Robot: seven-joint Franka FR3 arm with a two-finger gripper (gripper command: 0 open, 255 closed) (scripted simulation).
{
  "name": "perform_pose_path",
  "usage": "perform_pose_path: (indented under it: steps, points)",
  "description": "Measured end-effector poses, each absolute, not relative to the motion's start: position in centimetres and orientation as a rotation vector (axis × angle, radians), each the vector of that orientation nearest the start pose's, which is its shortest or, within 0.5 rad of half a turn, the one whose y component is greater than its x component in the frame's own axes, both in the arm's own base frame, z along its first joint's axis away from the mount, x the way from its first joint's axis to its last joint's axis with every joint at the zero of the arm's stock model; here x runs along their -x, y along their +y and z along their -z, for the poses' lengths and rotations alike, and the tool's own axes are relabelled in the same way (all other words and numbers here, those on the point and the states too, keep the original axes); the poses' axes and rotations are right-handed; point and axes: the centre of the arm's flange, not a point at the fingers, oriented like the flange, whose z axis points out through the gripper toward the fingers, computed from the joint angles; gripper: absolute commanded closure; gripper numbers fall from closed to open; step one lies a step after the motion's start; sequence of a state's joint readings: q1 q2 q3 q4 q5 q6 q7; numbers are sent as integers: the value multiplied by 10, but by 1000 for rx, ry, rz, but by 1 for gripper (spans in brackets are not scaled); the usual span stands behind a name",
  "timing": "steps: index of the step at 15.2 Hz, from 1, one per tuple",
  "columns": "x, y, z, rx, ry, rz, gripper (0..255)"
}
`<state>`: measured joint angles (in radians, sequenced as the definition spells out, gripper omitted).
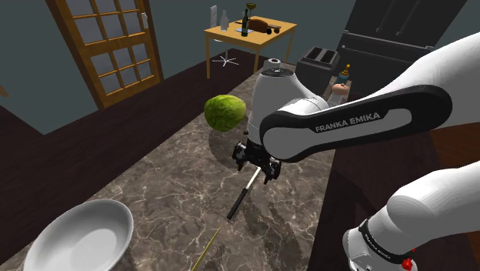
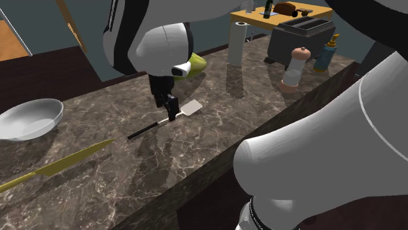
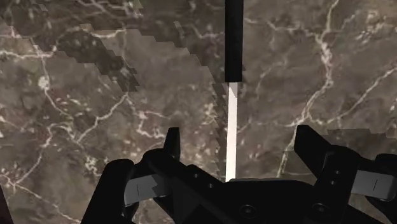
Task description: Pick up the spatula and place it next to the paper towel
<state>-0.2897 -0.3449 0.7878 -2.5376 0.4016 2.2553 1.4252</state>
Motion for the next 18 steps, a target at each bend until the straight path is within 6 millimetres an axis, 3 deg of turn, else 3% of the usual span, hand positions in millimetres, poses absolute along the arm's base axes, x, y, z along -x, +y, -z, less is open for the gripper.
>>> perform_pose_path:
  steps: [4,9,10,18]
  points:
    - [-377,211,-340,2544,1778,-85,0]
    - [-377,212,-339,2543,1777,-85,0]
    - [-377,212,-339,2543,1777,-85,255]
    - [-377,212,-339,2543,1777,-85,255]
